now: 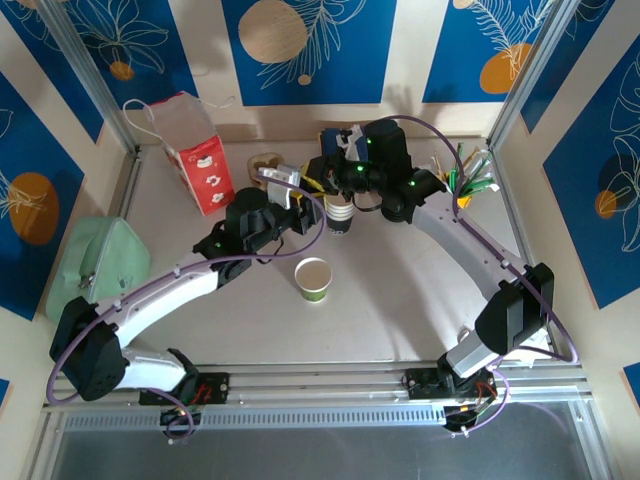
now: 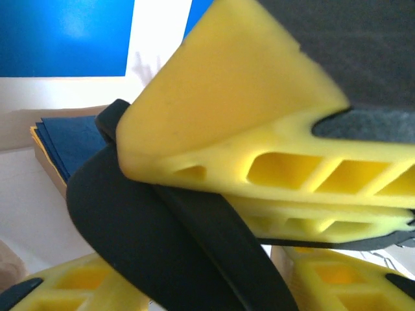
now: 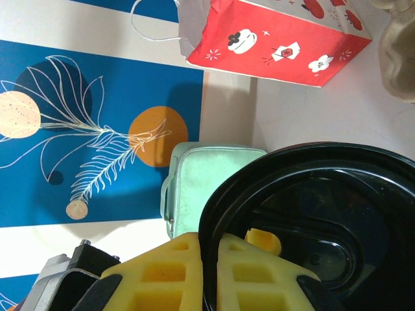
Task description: Pack the takeout coffee
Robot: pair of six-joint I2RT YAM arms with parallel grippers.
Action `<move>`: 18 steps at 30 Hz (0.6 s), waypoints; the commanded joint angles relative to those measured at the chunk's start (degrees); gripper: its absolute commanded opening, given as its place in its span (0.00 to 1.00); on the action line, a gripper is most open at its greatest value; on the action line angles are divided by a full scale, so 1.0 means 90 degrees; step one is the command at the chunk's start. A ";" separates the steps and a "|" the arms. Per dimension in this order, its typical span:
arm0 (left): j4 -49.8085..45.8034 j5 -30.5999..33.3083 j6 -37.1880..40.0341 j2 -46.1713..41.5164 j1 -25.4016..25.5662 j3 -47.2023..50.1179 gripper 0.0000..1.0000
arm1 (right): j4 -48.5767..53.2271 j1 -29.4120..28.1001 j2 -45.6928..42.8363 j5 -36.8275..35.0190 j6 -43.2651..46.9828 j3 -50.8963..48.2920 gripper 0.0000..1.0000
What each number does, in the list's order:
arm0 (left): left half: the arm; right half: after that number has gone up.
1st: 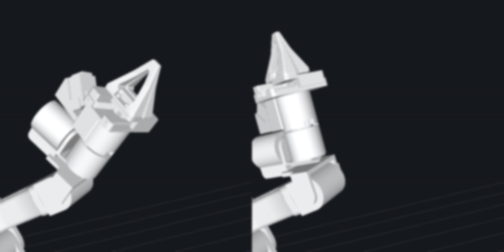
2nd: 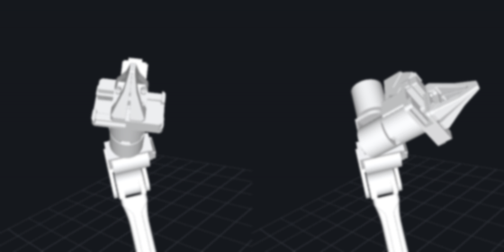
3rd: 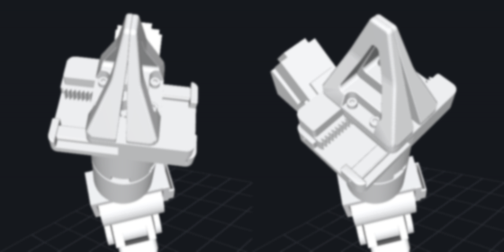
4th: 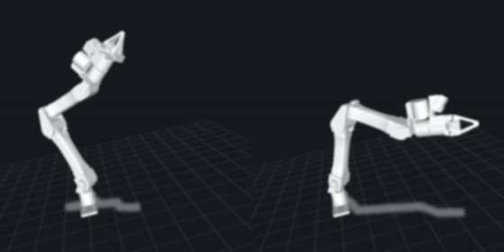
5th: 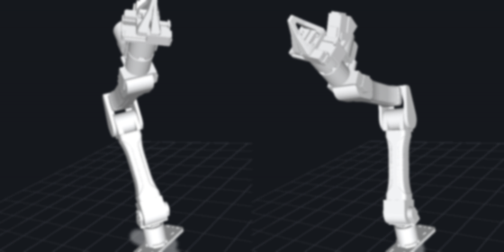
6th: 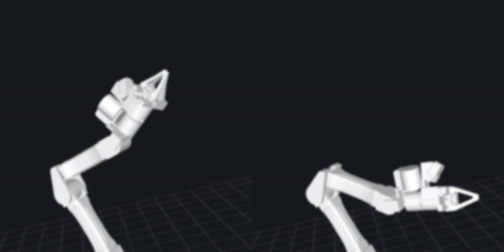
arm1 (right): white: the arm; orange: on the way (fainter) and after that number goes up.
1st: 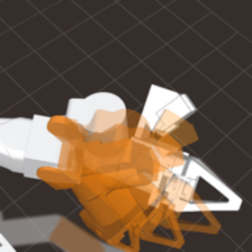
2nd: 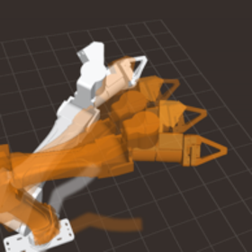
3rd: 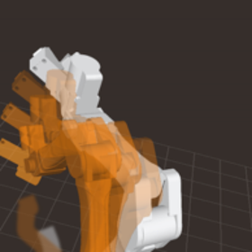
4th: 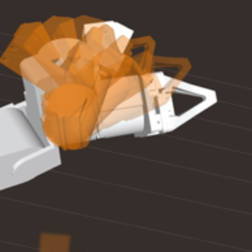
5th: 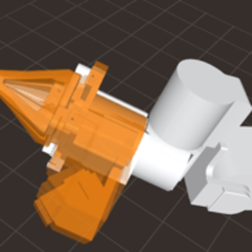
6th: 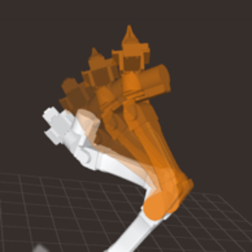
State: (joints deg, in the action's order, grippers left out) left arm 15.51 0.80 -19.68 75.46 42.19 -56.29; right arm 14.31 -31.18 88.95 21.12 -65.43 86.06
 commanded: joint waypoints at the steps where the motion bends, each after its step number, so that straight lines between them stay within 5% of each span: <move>1: 0.0260 0.0248 0.0111 -0.0043 0.0035 0.0063 0.44 | -0.0018 -0.0061 -0.0242 0.0094 -0.0064 -0.0100 0.09; 6: 0.0365 0.0292 0.0117 -0.0141 0.0036 0.0184 0.36 | 0.0012 -0.0052 -0.0300 0.0055 -0.0035 -0.0145 0.10; 18: 0.0165 -0.0079 -0.0076 -0.0662 -0.0048 0.0491 0.28 | 0.0594 0.0204 -0.0589 -0.0263 0.0495 -0.0060 0.32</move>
State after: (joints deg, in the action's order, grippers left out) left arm 16.93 1.83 -19.33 72.01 42.19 -52.51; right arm 16.75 -30.41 86.04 19.51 -63.29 85.34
